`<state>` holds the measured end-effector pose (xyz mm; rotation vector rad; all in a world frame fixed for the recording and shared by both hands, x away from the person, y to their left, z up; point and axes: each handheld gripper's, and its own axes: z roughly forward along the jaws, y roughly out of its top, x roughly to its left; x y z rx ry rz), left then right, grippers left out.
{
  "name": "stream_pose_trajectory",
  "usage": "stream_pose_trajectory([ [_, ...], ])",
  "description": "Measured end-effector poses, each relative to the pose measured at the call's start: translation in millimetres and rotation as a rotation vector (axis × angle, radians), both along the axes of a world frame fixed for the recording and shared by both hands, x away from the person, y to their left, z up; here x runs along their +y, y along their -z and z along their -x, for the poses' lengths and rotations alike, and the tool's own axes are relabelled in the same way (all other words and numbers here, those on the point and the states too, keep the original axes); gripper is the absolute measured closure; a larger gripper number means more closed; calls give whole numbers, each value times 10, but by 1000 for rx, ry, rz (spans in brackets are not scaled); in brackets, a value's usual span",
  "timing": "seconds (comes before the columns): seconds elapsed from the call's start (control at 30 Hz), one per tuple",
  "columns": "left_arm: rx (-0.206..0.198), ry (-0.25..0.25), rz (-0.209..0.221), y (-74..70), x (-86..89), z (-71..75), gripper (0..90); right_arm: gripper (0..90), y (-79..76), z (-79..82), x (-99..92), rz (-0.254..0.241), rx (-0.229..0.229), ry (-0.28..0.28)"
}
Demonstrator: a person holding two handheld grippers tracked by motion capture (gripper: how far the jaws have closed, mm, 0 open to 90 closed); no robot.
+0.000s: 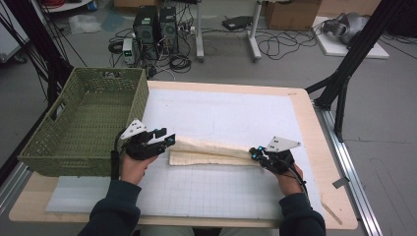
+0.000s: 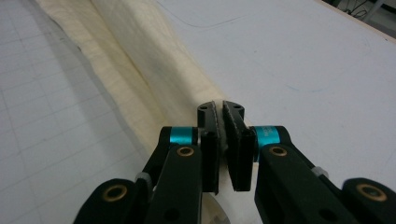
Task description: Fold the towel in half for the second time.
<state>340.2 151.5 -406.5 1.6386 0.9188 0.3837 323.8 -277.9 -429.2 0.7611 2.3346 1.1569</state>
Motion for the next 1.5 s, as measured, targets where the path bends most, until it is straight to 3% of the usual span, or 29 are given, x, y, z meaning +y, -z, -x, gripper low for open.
stream_pose_trajectory([
  [0.1,25,0,-21,31,-66,-116,547,854,8,4,-3,8,-1,-11],
  [0.2,77,28,-55,112,-154,-173,584,854,6,15,-9,14,0,-10],
  [0.37,110,76,-131,224,-249,-128,642,853,-4,20,-43,2,-1,-6],
  [0.43,145,91,-159,259,-254,-110,655,845,-7,21,-53,0,1,-1],
  [0.5,159,106,-189,270,-268,-87,656,805,-15,26,-60,-10,8,7],
  [0.53,147,105,-196,271,-276,-67,661,758,-22,22,-70,-20,9,14],
  [0.57,133,99,-194,278,-280,-43,663,713,-35,22,-83,-34,18,26],
  [0.67,140,106,-208,319,-287,-10,667,600,-117,39,-137,-101,13,70],
  [0.73,166,118,-219,337,-298,-8,668,510,-206,68,-158,-176,2,106],
  [0.8,167,121,-218,333,-313,2,667,478,-293,104,-141,-247,-12,137],
  [0.87,167,128,-217,330,-332,12,670,477,-350,129,-66,-263,-21,147],
  [0.97,183,142,-231,341,-353,23,672,497,-325,143,152,-212,-11,152],
  [1.03,176,141,-223,361,-361,43,676,525,-244,134,320,-146,-3,137],
  [1.2,187,146,-231,444,-356,81,689,564,-35,65,558,-61,54,122],
  [1.5,187,139,-237,444,-351,97,699,625,144,26,398,36,116,175],
])
